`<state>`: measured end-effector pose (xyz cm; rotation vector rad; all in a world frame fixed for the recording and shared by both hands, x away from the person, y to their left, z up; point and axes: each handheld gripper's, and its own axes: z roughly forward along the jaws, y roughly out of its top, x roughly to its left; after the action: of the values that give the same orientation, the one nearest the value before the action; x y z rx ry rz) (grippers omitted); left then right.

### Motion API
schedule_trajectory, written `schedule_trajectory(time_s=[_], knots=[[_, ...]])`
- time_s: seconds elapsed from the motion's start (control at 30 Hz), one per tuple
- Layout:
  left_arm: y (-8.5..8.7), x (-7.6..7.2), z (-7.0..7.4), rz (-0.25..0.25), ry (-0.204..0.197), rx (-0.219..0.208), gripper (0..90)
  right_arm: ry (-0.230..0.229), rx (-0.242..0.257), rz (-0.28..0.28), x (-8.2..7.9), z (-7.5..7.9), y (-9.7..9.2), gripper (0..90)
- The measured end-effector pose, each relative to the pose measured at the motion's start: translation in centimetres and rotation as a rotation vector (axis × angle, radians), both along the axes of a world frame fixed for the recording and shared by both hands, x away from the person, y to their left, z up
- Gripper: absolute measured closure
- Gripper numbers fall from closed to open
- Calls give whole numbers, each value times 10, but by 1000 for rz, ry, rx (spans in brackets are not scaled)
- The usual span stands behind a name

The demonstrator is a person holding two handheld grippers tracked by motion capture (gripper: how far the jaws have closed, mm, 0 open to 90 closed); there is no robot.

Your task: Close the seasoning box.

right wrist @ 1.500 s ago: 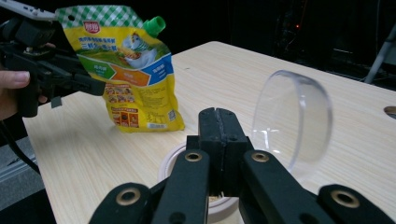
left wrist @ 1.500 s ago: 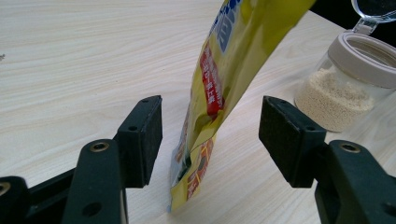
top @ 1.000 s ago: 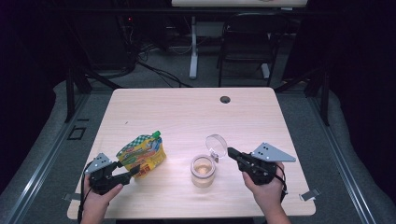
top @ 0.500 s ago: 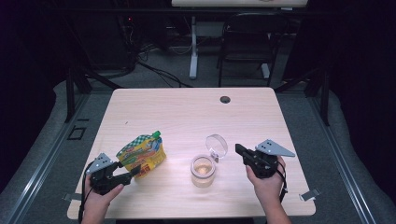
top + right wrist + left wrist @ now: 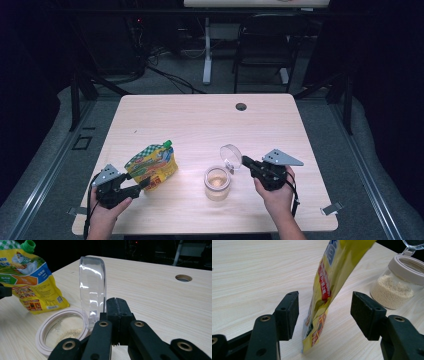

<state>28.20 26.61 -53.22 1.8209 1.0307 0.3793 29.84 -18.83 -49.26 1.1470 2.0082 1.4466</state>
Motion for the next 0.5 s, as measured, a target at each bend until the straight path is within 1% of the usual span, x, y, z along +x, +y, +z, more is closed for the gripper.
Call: schedule_trajectory(time_s=[0.07,0.13,0.4,0.5], knots=[[0,0,0,1,0,2,400,-1,-8,8,-1,0,1,900],[0,-1,0,1,-1,-1,399,0,-1,15,-1,-1,3,900],[0,0,0,-1,-2,5,399,4,-13,55,-6,-2,10,900],[-1,0,0,-3,-2,6,400,-1,-16,69,-8,-3,13,900]])
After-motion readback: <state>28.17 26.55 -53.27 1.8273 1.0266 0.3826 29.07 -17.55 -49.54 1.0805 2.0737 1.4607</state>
